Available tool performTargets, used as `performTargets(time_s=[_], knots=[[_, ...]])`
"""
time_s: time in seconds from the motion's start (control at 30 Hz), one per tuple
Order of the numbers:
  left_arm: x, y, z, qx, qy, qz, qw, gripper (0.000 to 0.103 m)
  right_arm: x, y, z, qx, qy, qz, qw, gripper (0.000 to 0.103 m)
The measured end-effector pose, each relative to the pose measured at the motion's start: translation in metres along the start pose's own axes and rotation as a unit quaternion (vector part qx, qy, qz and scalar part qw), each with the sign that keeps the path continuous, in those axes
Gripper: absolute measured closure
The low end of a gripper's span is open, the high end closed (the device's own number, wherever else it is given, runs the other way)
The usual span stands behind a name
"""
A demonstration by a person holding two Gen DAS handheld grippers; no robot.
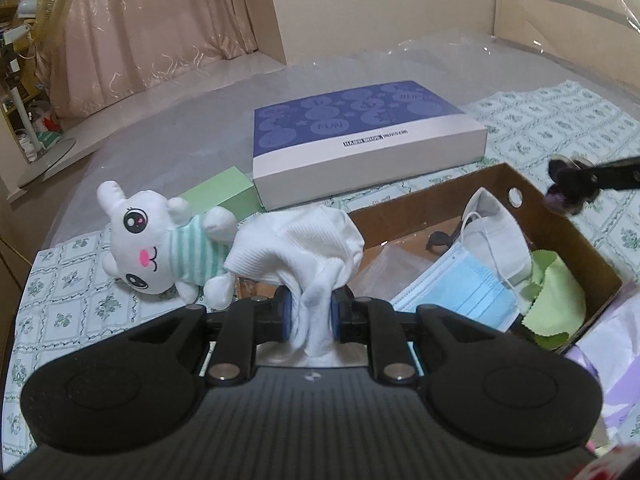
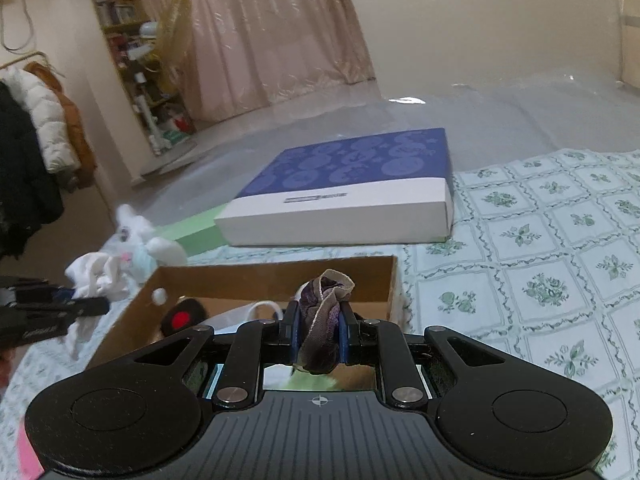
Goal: Organize soft objects
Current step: 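Carry sock and scrunchie over cardboard box and open both tools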
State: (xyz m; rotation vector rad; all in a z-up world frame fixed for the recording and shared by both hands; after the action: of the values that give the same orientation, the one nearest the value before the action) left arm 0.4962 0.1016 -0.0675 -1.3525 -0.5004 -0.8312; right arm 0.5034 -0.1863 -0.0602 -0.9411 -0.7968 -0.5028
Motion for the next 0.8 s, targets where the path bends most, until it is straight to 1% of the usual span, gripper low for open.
performTargets(time_s=[0.03,0.07,0.1,0.17,0.23,0.3,0.43,0.47,0.53,0.57,0.6,0.63,0.67,0.7,0.8], knots=[[0.000,0.003,-0.001,0.000,0.002,0.003,1.0000,0.086,0.001,0.006,-0.001,-0.003,0.004,0.004,1.000,0.074],[0.000,0.005,-0.002,0.000,0.003,0.004,1.0000,0.086,0.003,0.011,-0.002,-0.006,0.013,0.007,1.000,0.058],[-0.001,0.007,-0.003,-0.001,0.005,0.006,1.0000,0.086,0.005,0.015,-0.004,-0.009,0.020,0.007,1.000,0.048],[-0.001,0.010,-0.004,-0.002,0.009,0.006,0.9999,0.086,0.008,0.017,-0.005,-0.005,0.025,-0.006,1.000,0.047],[-0.001,0.012,-0.005,-0.003,0.010,0.007,0.9999,0.085,0.011,0.017,-0.006,-0.008,0.029,-0.009,1.000,0.047],[-0.002,0.015,-0.005,-0.005,0.008,0.008,0.9999,0.085,0.012,0.015,-0.007,0.001,0.032,-0.012,0.999,0.047],[-0.002,0.017,-0.004,-0.004,0.010,0.010,0.9999,0.084,0.008,0.008,-0.006,0.009,0.023,-0.009,1.000,0.047],[-0.002,0.018,-0.003,-0.003,0.008,0.010,0.9999,0.081,0.007,0.008,-0.006,0.011,0.022,-0.006,1.000,0.047],[-0.002,0.018,-0.002,0.000,0.006,0.007,1.0000,0.080,0.004,0.008,-0.004,0.012,0.019,-0.001,1.000,0.047],[-0.001,0.018,-0.002,0.004,0.005,0.004,1.0000,0.074,0.003,0.008,-0.003,0.011,0.017,0.000,1.000,0.047],[-0.001,0.017,-0.001,0.007,0.002,0.001,1.0000,0.063,0.002,0.008,-0.002,0.010,0.014,0.001,1.000,0.047],[0.000,0.016,-0.001,0.009,0.000,-0.004,1.0000,0.057,0.001,0.008,-0.001,0.010,0.011,0.002,1.000,0.047],[0.001,0.014,-0.001,0.011,-0.002,-0.009,0.9999,0.044,0.000,0.007,0.001,0.009,0.009,0.002,1.000,0.047],[0.001,0.013,-0.001,0.011,-0.003,-0.014,0.9998,0.034,-0.001,0.006,0.002,0.010,0.008,0.002,1.000,0.047],[0.003,0.007,-0.002,0.015,0.005,-0.028,0.9995,0.032,-0.002,0.003,0.005,0.013,0.004,0.002,1.000,0.047]])
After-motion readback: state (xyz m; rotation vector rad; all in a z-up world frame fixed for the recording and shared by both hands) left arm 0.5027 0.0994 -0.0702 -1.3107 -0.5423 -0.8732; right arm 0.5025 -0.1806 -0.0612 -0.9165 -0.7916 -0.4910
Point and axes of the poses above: each gripper's, at about its wrist camera, not at the fingertips, and y roughly the way its jaws point, z to its left, x to its top, the point moved 3 cm from there along y, roughly the way its jaws point, and after that the axes turned 2 degrees about -z, right-handed, at the moved point
